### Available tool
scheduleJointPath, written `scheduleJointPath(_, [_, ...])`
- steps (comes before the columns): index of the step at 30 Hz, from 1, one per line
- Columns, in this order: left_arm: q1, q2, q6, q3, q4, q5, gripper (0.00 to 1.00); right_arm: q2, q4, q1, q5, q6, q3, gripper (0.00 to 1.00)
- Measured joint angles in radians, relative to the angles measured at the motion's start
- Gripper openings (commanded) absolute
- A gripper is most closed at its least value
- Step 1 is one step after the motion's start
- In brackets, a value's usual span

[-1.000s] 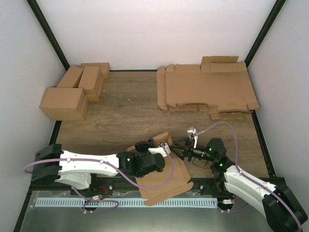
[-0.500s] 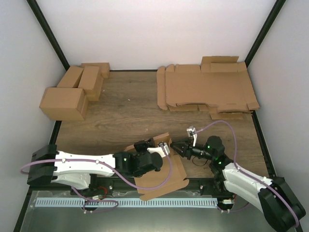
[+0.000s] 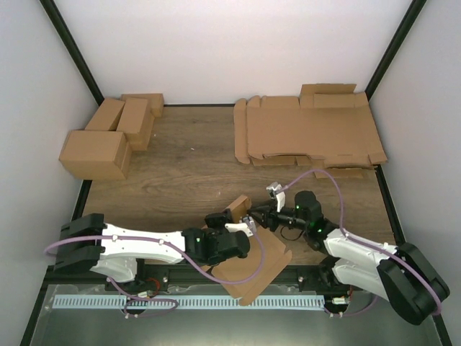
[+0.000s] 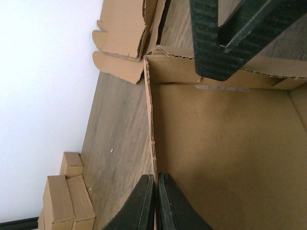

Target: Fold the paper box

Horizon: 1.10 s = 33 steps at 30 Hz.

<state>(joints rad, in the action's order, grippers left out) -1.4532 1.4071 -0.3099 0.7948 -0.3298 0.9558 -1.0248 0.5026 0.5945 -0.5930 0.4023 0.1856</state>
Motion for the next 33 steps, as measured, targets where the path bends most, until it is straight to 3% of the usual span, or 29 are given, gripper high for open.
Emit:
scheduleJointPath(7, [0.0, 0.0, -0.002, 0.0, 0.0, 0.002, 0.04, -0.003, 0.016, 0.014, 0.034, -0.003, -0.011, 0.39])
scheduleJointPath(14, [0.0, 0.015, -0.002, 0.007, 0.001, 0.004, 0.04, -0.023, 0.083, 0.017, 0.029, 0.041, -0.066, 0.26])
scheduleJointPath(24, [0.002, 0.029, -0.002, 0.011, -0.007, 0.011, 0.04, -0.156, 0.168, 0.018, 0.002, 0.068, -0.057, 0.22])
scheduleJointPath(33, [0.014, 0.055, 0.019, 0.02, -0.01, 0.011, 0.04, -0.287, 0.127, 0.022, 0.04, 0.073, 0.051, 0.18])
